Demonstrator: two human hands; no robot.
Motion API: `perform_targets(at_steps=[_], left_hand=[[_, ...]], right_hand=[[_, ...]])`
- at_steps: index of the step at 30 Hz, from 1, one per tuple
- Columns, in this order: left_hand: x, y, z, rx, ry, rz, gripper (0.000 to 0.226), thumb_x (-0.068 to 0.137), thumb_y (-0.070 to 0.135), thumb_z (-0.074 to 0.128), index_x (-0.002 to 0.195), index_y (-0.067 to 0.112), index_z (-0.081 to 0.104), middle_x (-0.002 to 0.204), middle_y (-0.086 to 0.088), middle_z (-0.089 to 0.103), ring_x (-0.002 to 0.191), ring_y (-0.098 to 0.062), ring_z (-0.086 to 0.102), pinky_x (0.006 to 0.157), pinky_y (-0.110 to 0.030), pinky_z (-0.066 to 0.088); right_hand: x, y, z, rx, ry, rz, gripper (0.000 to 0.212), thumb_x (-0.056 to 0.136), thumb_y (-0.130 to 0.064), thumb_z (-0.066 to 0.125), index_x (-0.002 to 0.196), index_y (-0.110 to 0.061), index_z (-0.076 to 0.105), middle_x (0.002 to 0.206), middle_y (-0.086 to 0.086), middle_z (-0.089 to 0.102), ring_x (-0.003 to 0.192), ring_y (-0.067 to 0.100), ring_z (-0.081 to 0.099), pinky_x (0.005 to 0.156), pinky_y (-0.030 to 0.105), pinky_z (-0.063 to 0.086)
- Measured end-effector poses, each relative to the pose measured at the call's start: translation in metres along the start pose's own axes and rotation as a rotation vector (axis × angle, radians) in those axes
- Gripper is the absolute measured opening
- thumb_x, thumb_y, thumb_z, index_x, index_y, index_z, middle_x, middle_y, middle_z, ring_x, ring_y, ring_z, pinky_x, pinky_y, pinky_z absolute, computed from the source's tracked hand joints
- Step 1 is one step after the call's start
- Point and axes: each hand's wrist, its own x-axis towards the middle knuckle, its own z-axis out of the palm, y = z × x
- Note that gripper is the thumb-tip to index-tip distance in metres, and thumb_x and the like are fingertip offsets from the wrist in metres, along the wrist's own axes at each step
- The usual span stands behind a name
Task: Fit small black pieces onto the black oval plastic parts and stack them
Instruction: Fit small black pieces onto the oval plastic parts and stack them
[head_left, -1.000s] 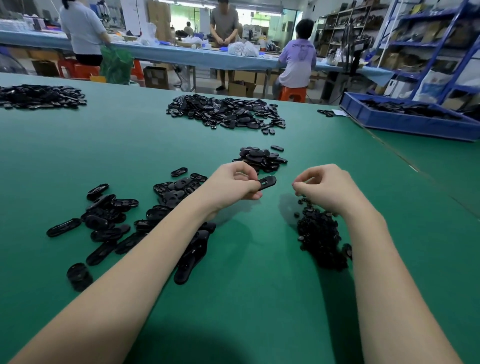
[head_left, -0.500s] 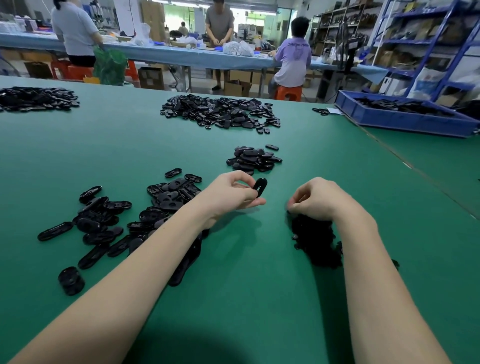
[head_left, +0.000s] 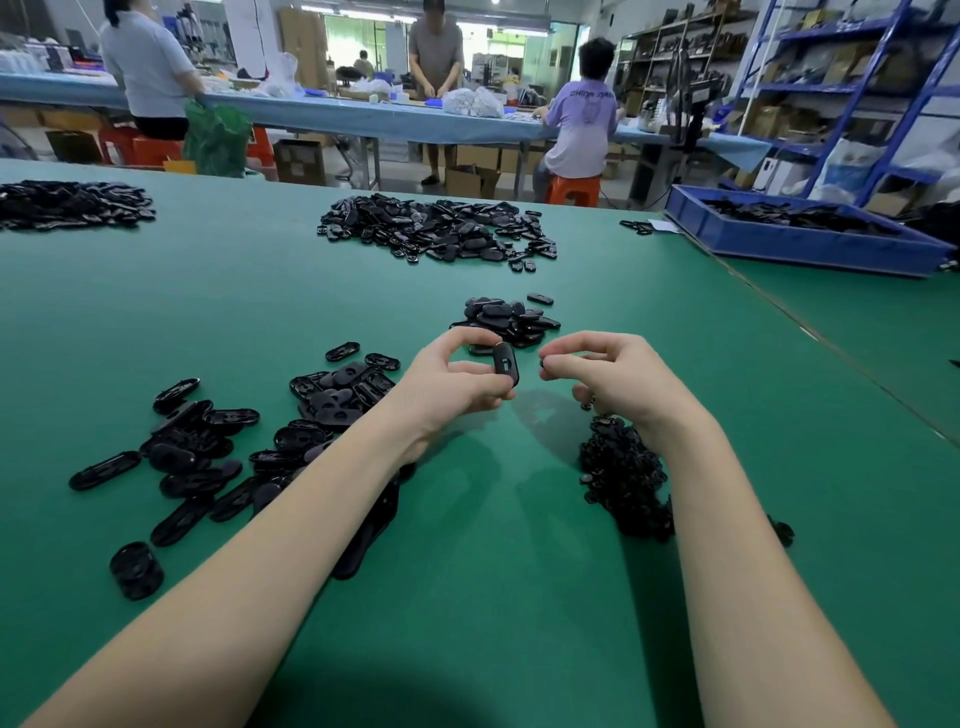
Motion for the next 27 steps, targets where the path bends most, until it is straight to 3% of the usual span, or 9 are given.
perform_targets(at_steps=[6, 10, 14, 24, 27], left_hand=[[-0.004, 0.002, 0.003, -0.015, 0.009, 0.040, 0.030, 0.089, -0.007, 0.067, 0.115, 0.007, 0.061, 0.097, -0.020, 0.076, 0.080, -0.021, 0.076, 0.070, -0.020, 0.059], [-0.003, 0.002, 0.005, -0.021, 0.020, -0.005, 0.017, 0.095, 0.001, 0.064, 0.110, 0.006, 0.058, 0.096, -0.017, 0.077, 0.085, -0.026, 0.077, 0.073, -0.025, 0.062], [-0.001, 0.000, 0.005, 0.041, 0.042, 0.033, 0.021, 0.093, 0.000, 0.066, 0.112, 0.005, 0.058, 0.095, -0.018, 0.077, 0.079, -0.019, 0.074, 0.074, -0.022, 0.060], [-0.003, 0.002, 0.007, -0.049, -0.014, 0.089, 0.024, 0.093, -0.010, 0.059, 0.112, 0.003, 0.066, 0.100, -0.019, 0.076, 0.091, -0.029, 0.076, 0.075, -0.021, 0.059], [-0.004, 0.001, 0.008, -0.023, -0.013, 0.112, 0.022, 0.092, -0.009, 0.062, 0.107, 0.006, 0.068, 0.100, -0.020, 0.076, 0.091, -0.030, 0.076, 0.075, -0.022, 0.060]], right_hand=[[-0.001, 0.000, 0.000, 0.090, -0.046, 0.025, 0.006, 0.089, -0.024, 0.076, 0.093, -0.022, 0.073, 0.094, -0.004, 0.080, 0.053, 0.007, 0.050, 0.045, 0.013, 0.035], [-0.001, -0.001, 0.004, 0.069, -0.015, 0.028, 0.009, 0.085, -0.022, 0.080, 0.079, -0.027, 0.077, 0.074, -0.015, 0.070, 0.051, 0.007, 0.046, 0.044, 0.014, 0.031], [0.000, -0.005, 0.010, 0.046, -0.003, 0.027, 0.013, 0.082, -0.019, 0.079, 0.072, -0.028, 0.076, 0.074, -0.008, 0.066, 0.049, 0.008, 0.044, 0.042, 0.015, 0.030], [0.002, -0.006, 0.015, 0.025, 0.065, 0.075, 0.008, 0.082, -0.017, 0.078, 0.078, -0.023, 0.076, 0.056, -0.012, 0.059, 0.048, 0.008, 0.040, 0.040, 0.014, 0.027], [0.003, -0.005, 0.014, 0.048, 0.061, 0.101, 0.005, 0.081, -0.017, 0.077, 0.081, -0.022, 0.077, 0.066, -0.011, 0.068, 0.049, 0.007, 0.039, 0.039, 0.015, 0.027]])
